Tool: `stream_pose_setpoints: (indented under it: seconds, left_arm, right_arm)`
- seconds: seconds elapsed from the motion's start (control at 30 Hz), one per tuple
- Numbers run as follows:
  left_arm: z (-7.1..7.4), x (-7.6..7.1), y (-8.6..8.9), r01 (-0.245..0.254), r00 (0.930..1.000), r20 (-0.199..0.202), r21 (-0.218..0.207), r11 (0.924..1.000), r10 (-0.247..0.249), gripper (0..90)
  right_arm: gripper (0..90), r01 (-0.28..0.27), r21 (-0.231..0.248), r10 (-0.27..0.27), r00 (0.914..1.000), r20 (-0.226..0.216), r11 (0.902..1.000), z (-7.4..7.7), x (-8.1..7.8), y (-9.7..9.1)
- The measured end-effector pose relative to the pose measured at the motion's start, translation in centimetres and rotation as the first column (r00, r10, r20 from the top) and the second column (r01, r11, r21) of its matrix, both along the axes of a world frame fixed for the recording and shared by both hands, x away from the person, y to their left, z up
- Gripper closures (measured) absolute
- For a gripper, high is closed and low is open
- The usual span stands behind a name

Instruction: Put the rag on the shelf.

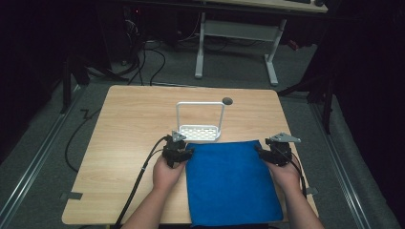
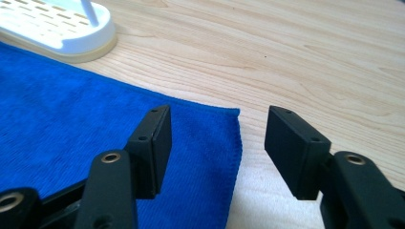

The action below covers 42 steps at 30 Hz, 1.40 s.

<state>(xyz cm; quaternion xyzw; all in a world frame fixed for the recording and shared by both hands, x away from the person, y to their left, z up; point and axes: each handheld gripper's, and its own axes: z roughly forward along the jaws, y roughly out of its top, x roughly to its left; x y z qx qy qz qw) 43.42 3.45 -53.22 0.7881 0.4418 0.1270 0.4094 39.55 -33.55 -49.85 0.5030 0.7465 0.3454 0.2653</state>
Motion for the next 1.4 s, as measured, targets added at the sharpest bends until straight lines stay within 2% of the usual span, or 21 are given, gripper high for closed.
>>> stream_pose_setpoints:
  seconds: [0.1, 0.23, 0.37, 0.47, 0.53, 0.67, 0.83, 0.9, 0.93, 0.97, 1.07, 1.23, 1.33, 1.37, 1.4]
  left_arm:
    - [0.0, 0.1, 0.0, -0.006, 1.0000, -0.002, -0.001, 1.0000, 0.006, 57.5]
    - [0.0, 0.0, 0.0, -0.003, 1.0000, 0.004, -0.005, 1.0000, 0.003, 60.5]
    - [0.0, 0.0, 0.0, -0.003, 1.0000, 0.007, -0.006, 1.0000, 0.003, 65.6]
    - [0.0, 0.1, 0.1, -0.011, 0.9999, 0.011, -0.007, 0.9999, 0.011, 71.2]
    - [0.0, 0.1, 0.1, -0.003, 1.0000, 0.009, -0.011, 0.9999, 0.003, 73.7]
    - [0.0, 0.1, 0.1, 0.003, 1.0000, 0.008, -0.010, 0.9999, -0.002, 76.9]
    - [0.0, 0.1, 0.1, 0.013, 0.9999, 0.006, -0.007, 0.9999, -0.013, 82.7]
    - [0.0, 0.1, 0.1, 0.015, 0.9999, 0.006, -0.007, 0.9999, -0.015, 85.2]
    - [0.0, 0.0, 0.0, 0.019, 0.9998, 0.008, -0.009, 0.9998, -0.018, 86.0]
    - [0.0, 0.0, 0.0, 0.019, 0.9998, 0.008, -0.009, 0.9998, -0.018, 86.4]
    - [0.1, -0.1, 0.0, 0.033, 0.9992, 0.023, -0.003, 0.9995, -0.033, 87.3]
    - [0.2, -0.4, 0.2, 0.036, 0.9979, 0.054, -0.020, 0.9991, -0.035, 87.6]
    - [0.3, -0.7, 0.1, 0.053, 0.9951, 0.085, -0.019, 0.9984, -0.051, 87.8]
    - [0.3, -0.7, 0.1, 0.053, 0.9951, 0.085, -0.019, 0.9984, -0.051, 87.9]
    - [0.4, -1.0, 0.2, 0.069, 0.9917, 0.110, -0.020, 0.9974, -0.067, 87.9]
  right_arm:
    - [45.6, 0.012, -0.011, -0.012, 0.9999, 0.003, 0.9999, -0.3, 0.5, 0.0]
    - [49.0, 0.034, -0.011, -0.035, 0.9991, -0.025, 0.9994, -0.9, 1.2, -0.1]
    - [52.0, 0.052, 0.012, -0.051, 0.9975, -0.048, 0.9986, -1.4, 1.8, -0.4]
    - [52.6, 0.049, 0.014, -0.048, 0.9970, -0.060, 0.9987, -1.6, 2.1, -0.3]
    - [55.6, 0.050, 0.004, -0.049, 0.9963, -0.071, 0.9987, -1.9, 2.4, 0.0]
    - [58.2, 0.046, 0.013, -0.045, 0.9958, -0.080, 0.9988, -2.2, 2.6, 0.0]
    - [64.8, 0.025, 0.033, -0.022, 0.9944, -0.104, 0.9991, -2.6, 2.7, -0.2]
    - [68.4, 0.015, 0.030, -0.012, 0.9944, -0.105, 0.9994, -2.7, 2.7, -0.1]
    - [74.1, 0.007, 0.021, -0.004, 0.9946, -0.103, 0.9998, -2.8, 2.7, 0.0]
    - [74.1, 0.007, 0.021, -0.004, 0.9946, -0.103, 0.9998, -2.8, 2.7, 0.0]
    - [88.2, -0.010, 0.033, 0.013, 0.9968, -0.079, 0.9994, -2.6, 2.3, 0.1]
    - [88.8, -0.010, 0.023, 0.011, 0.9986, -0.051, 0.9997, -1.9, 1.6, 0.3]
    - [88.9, 0.011, 0.025, -0.011, 0.9999, 0.004, 0.9996, -0.9, 0.3, 0.6]
    - [88.9, 0.011, 0.025, -0.011, 0.9999, 0.004, 0.9996, -0.9, 0.3, 0.6]
    - [89.0, 0.020, 0.040, -0.021, 0.9990, 0.039, 0.9990, -0.5, -0.4, 0.7]
